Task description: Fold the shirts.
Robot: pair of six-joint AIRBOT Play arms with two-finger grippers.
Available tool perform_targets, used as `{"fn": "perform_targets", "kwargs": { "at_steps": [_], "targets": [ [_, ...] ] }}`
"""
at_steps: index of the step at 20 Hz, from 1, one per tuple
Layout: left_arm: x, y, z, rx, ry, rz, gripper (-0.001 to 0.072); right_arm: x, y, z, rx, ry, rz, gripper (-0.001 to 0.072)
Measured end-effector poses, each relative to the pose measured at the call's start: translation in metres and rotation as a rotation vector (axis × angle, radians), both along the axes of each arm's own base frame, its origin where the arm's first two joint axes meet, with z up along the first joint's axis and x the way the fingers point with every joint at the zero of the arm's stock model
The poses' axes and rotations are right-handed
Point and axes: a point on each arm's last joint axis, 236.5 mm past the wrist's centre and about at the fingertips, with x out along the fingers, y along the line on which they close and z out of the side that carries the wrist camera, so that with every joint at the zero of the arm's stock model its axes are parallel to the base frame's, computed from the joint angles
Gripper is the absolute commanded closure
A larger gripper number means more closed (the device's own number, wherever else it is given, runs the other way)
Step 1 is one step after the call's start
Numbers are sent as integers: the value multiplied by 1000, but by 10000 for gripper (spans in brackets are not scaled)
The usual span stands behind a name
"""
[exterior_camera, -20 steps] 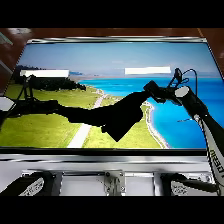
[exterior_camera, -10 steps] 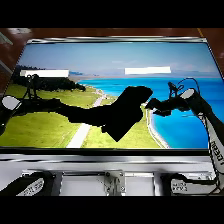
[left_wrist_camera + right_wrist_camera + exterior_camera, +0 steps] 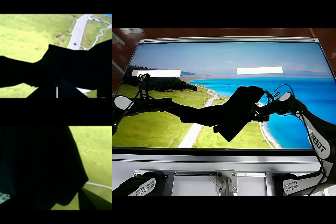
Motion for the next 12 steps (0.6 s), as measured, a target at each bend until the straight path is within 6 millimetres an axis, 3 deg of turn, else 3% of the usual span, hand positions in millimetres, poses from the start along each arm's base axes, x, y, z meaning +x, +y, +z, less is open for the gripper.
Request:
{"fn": "perform_targets", "kwargs": {
  "at_steps": [1,4,7,10,12],
  "targets": [
    [0,0,0,0,1,-1,668,-1,2,-5,-11,3,4,645],
    [-3,-1,1,7,7,-21,669,4,10,2,20,1,-15,651],
    [0,0,13,28,-19,-39,669,18,12,42,68,-77,-4,651],
    [12,3,54,58,-108,-56,669,31,9,120,108,-252,58,651],
    [17,4,103,91,-200,-81,669,35,2,191,108,-426,105,651]
  ]
}}
